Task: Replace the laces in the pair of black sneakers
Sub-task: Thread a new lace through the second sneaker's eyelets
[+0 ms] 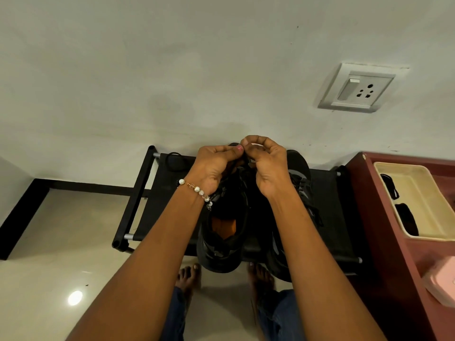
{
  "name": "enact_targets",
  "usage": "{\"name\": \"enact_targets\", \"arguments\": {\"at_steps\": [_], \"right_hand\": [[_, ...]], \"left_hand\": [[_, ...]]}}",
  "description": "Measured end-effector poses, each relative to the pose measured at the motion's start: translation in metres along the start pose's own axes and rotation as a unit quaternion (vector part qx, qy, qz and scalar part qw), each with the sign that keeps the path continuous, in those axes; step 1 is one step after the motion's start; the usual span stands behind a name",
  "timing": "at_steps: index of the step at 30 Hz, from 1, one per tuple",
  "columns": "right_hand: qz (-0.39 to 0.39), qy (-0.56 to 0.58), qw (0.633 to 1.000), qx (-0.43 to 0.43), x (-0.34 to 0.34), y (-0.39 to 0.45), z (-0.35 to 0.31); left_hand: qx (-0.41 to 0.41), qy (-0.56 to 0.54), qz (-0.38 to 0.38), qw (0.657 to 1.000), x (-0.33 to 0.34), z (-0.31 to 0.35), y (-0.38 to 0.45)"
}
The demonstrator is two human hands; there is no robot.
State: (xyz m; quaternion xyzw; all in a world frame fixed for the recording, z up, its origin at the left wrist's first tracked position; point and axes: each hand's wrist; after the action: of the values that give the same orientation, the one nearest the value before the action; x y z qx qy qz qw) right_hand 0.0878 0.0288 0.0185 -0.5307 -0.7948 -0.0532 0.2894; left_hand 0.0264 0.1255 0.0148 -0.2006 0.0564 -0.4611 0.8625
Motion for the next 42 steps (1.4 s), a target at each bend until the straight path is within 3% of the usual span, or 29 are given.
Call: {"name": "enact_targets", "arguments": {"at_steps": [4,6,10,14,17,21,22,26,30,34,36,39,42], "right_hand": [[0.007,0.008,1.000,0.017,-0.010,0.001,0.000],[-0.032,-0.097,0.994,0.040,-0.022,0.002,0.008],[-0.074,-0.329,0.939,0.069,-0.035,-0.005,0.038],[-0.047,-0.365,0.928,0.050,-0.034,-0.007,0.045],[-0.052,-0.390,0.918,0.052,-0.032,-0.011,0.041],[-0.079,-0.513,0.855,0.015,-0.015,-0.013,0.027],[-0.094,-0.513,0.853,-0.005,-0.007,-0.015,0.019],[-0.158,-0.224,0.962,-0.017,0.033,-0.032,-0.016],[-0.184,-0.156,0.970,0.035,0.029,-0.036,-0.035],[-0.123,-0.197,0.971,0.053,0.005,-0.031,-0.032],[-0.092,-0.208,0.973,0.042,0.003,-0.027,-0.032],[-0.078,-0.187,0.979,0.039,0.010,-0.024,-0.036],[-0.065,-0.172,0.982,0.051,0.024,-0.024,-0.044]], "left_hand": [[0.011,-0.023,0.014,1.000,-0.002,0.011,0.001],[0.013,-0.060,0.017,0.998,-0.005,0.021,-0.001],[0.032,-0.072,0.003,0.997,-0.006,0.052,-0.008],[0.047,-0.058,-0.015,0.997,0.000,0.097,-0.025],[0.053,-0.107,-0.037,0.992,0.003,0.137,-0.038],[0.089,-0.118,-0.036,0.988,0.007,0.184,-0.052],[0.089,-0.111,-0.029,0.989,0.008,0.190,-0.054],[0.053,-0.128,-0.012,0.990,0.005,0.198,-0.056],[0.047,-0.166,0.040,0.984,-0.013,0.193,-0.046],[0.052,-0.167,0.123,0.977,-0.044,0.169,-0.032],[0.026,-0.120,0.182,0.976,-0.060,0.139,-0.025],[-0.064,0.049,0.257,0.963,-0.079,0.080,-0.014],[-0.105,0.218,0.216,0.946,-0.068,0.026,-0.030]]}}
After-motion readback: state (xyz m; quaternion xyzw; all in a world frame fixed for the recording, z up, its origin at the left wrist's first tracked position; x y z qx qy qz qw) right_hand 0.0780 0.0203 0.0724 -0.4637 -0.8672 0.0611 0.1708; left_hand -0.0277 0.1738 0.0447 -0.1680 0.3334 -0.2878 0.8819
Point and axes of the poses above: each hand's wrist, its own y-axis towards the middle knuckle, its own x-axis out of the palm, z = x × y, and after that the axes turned 13 degrees about y, right-handed
